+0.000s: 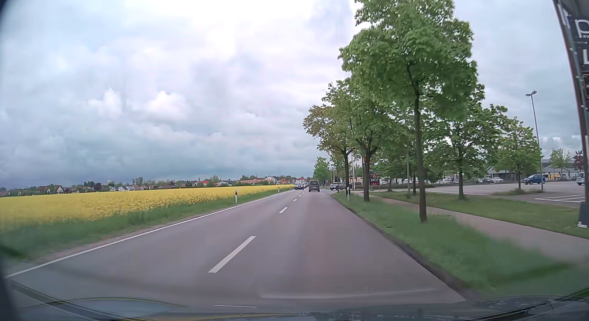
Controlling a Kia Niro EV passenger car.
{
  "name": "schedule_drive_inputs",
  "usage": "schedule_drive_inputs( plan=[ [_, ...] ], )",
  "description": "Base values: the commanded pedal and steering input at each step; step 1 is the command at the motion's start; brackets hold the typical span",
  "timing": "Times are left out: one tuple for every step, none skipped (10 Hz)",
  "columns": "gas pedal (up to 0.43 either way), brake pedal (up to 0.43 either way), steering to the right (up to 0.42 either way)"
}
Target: Follow the waypoints while adhering to traffic rules and regulations
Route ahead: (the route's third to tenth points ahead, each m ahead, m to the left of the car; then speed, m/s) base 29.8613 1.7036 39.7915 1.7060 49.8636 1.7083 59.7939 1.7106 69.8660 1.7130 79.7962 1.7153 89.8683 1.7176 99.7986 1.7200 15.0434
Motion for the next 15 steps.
schedule_drive_inputs(
  plan=[
    [0.098, 0.012, -0.001],
    [0.098, 0.012, 0.000],
    [0.110, 0.012, 0.000],
    [0.118, 0.012, 0.000],
    [0.130, 0.012, 0.000],
    [0.138, 0.012, 0.000],
    [0.138, 0.012, 0.000],
    [0.138, 0.012, -0.001],
    [0.138, 0.012, 0.000],
    [0.138, 0.012, -0.001],
    [0.150, 0.012, -0.001],
    [0.150, 0.012, -0.001],
    [0.150, 0.012, 0.000],
    [0.150, 0.012, 0.000],
    [0.157, 0.012, 0.000]
  ],
)
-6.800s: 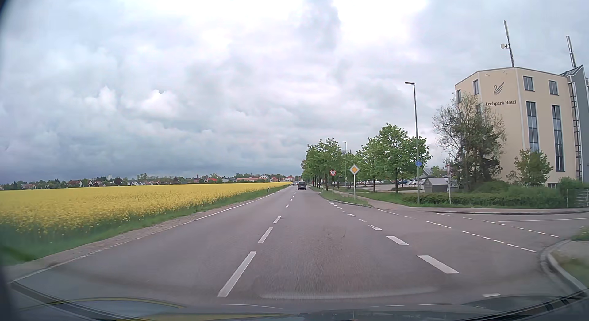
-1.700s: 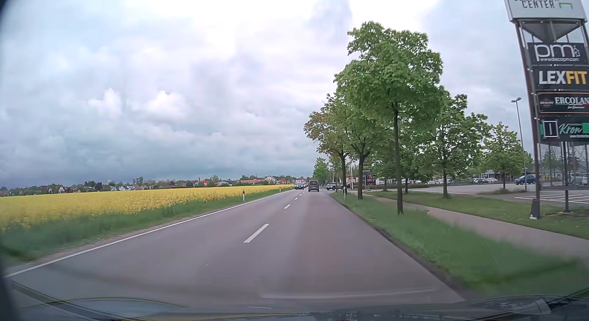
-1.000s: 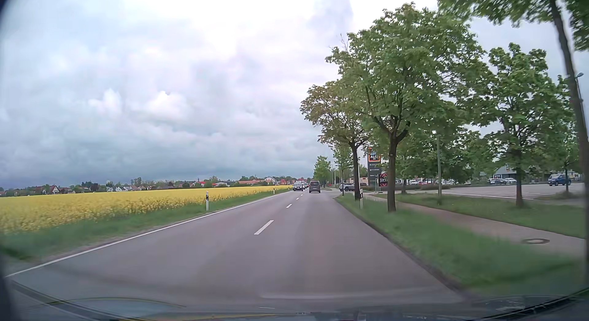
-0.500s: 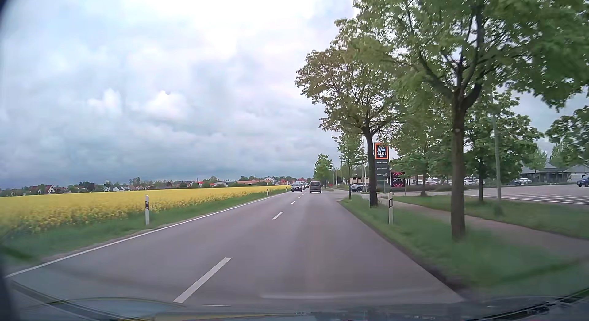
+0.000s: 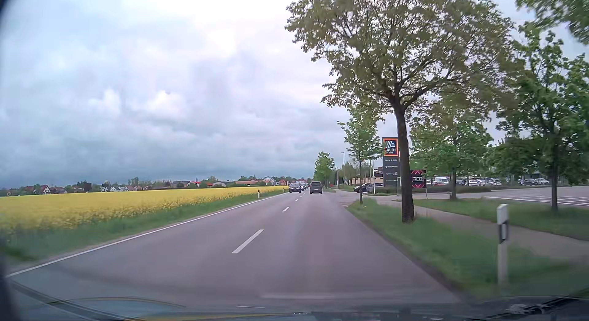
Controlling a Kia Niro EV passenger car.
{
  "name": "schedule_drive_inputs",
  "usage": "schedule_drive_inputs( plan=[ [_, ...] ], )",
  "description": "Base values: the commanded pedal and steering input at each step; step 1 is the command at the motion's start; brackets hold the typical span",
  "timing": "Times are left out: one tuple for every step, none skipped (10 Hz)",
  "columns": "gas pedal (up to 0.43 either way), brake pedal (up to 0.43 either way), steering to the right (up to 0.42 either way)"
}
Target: Follow the waypoints while adhering to traffic rules and regulations
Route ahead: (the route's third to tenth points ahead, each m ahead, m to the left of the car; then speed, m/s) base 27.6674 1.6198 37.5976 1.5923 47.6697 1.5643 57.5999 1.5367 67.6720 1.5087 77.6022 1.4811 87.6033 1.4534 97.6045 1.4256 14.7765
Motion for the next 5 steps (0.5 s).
schedule_drive_inputs(
  plan=[
    [0.157, 0.012, 0.000],
    [0.169, 0.012, 0.001],
    [0.169, 0.012, 0.000],
    [0.169, 0.012, 0.000],
    [0.169, 0.012, 0.000]
  ],
)
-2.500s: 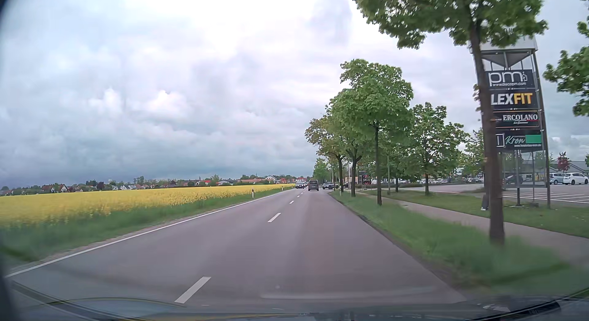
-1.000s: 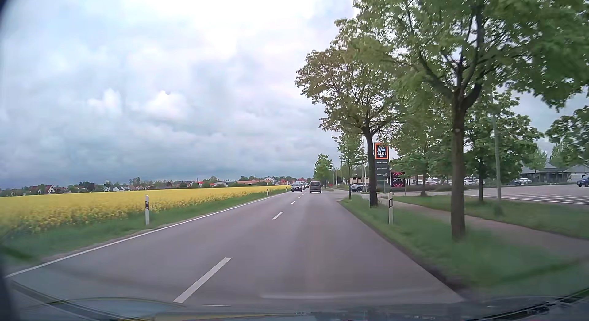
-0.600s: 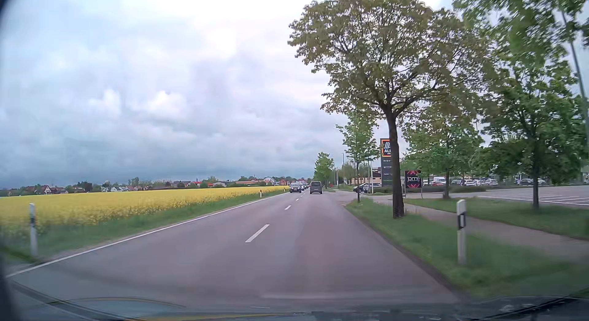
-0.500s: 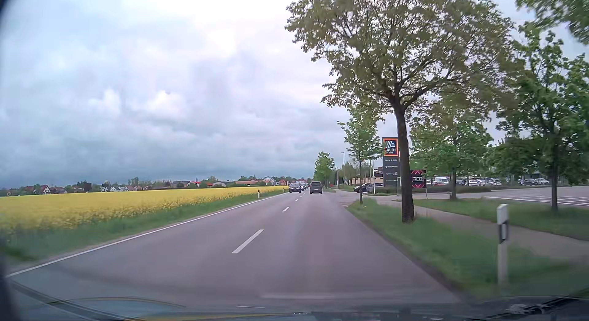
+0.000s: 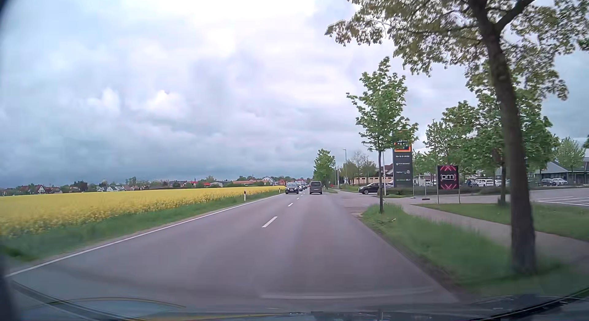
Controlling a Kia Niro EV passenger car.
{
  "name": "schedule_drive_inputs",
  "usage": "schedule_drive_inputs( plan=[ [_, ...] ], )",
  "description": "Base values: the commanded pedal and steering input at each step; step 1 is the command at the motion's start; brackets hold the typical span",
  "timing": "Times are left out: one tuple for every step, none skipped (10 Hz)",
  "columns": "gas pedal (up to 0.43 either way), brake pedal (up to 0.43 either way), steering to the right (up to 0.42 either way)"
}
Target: Follow the waypoints while adhering to traffic rules and regulations
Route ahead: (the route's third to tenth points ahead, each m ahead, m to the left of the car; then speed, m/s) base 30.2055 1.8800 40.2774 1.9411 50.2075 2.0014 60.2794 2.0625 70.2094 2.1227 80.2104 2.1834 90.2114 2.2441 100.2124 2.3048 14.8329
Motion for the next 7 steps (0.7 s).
schedule_drive_inputs(
  plan=[
    [0.169, 0.012, 0.000],
    [0.169, 0.012, 0.001],
    [0.169, 0.012, 0.000],
    [0.169, 0.012, -0.002],
    [0.169, 0.012, -0.004],
    [0.169, 0.012, -0.003],
    [0.169, 0.012, -0.004]
  ],
)
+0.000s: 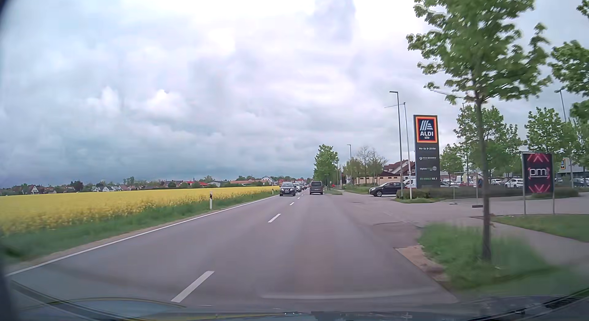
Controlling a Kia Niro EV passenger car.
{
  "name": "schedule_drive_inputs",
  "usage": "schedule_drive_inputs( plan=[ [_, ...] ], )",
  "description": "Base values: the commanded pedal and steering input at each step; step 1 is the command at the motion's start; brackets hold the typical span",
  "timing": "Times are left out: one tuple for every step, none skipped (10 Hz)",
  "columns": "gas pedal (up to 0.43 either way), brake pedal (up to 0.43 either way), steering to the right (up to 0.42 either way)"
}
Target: Follow the waypoints while adhering to traffic rules and regulations
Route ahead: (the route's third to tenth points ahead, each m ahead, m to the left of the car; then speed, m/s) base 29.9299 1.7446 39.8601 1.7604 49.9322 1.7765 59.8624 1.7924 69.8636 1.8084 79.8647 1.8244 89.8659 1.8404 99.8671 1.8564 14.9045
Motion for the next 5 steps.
schedule_drive_inputs(
  plan=[
    [0.169, 0.012, -0.003],
    [0.169, 0.012, -0.004],
    [0.169, 0.012, -0.003],
    [0.169, 0.012, -0.001],
    [0.169, 0.012, 0.002]
  ],
)
